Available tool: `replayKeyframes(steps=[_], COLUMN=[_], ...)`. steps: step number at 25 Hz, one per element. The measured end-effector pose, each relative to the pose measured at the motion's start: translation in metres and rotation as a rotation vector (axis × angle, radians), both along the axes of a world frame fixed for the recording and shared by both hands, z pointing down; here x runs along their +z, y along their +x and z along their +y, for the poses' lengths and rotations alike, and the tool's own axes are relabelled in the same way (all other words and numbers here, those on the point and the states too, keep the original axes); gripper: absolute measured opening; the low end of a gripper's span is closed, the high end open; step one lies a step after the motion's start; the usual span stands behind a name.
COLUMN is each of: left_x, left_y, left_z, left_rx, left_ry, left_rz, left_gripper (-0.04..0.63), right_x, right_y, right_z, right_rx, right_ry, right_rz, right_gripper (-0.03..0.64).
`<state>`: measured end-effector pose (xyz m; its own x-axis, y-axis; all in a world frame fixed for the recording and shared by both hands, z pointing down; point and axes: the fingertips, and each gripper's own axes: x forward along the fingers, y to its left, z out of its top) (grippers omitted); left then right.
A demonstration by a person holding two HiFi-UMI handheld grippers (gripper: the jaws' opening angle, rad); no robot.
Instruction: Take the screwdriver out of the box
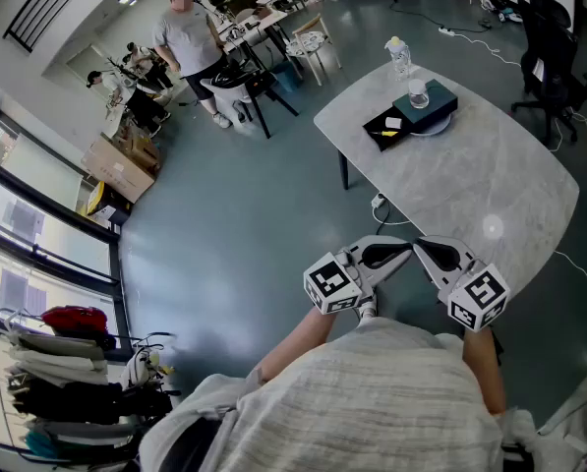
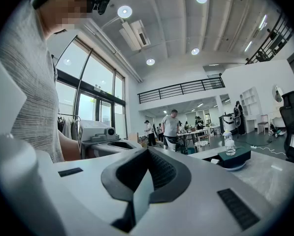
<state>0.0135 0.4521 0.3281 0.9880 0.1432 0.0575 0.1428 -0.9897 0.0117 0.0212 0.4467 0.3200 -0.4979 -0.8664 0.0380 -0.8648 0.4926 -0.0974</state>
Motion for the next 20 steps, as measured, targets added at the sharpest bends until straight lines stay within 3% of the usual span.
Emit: replayKeyframes(steps=[20], left_x=[0.010], left_y=[-0.007], left_z=[-0.020], left_rx=[-0.065], left_ry=[-0.040], left_rz=[0.008], left_gripper=[0.017], right_x=[0.011], right_y=[-0.006], right_z=[-0.020], right_rx=[-0.065], right_ry=[-0.009], right_rz=[-0.012], right_gripper=[0.009])
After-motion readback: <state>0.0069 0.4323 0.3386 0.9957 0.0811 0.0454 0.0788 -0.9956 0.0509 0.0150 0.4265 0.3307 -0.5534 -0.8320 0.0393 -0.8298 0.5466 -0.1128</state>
